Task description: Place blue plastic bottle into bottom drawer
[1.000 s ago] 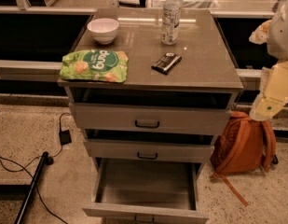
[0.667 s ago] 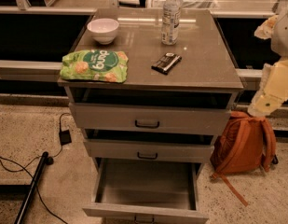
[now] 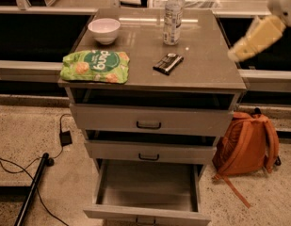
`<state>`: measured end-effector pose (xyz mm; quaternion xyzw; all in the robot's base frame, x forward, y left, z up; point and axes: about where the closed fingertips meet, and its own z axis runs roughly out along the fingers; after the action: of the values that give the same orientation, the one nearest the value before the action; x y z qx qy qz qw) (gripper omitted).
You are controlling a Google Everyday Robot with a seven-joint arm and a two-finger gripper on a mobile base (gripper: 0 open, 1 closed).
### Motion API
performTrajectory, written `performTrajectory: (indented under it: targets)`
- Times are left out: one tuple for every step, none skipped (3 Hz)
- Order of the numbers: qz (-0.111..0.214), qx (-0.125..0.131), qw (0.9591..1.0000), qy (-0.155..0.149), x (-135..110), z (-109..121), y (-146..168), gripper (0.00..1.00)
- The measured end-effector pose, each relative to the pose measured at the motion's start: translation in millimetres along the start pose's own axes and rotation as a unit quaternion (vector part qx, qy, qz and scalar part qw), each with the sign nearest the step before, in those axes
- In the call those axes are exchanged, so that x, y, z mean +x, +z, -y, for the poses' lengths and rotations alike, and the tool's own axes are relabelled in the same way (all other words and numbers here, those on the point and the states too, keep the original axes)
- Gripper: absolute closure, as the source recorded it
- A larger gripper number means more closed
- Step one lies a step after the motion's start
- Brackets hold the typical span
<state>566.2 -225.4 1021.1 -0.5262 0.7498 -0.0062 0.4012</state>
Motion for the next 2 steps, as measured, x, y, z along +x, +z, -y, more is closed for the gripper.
performTrajectory:
  targets:
    - [0.131, 0.043, 0.9901, 0.028, -48.9, 67.2, 41.1, 0.0]
    - [0.185, 0.082, 0.9769, 0.068, -80.7, 114.1, 89.5, 0.0]
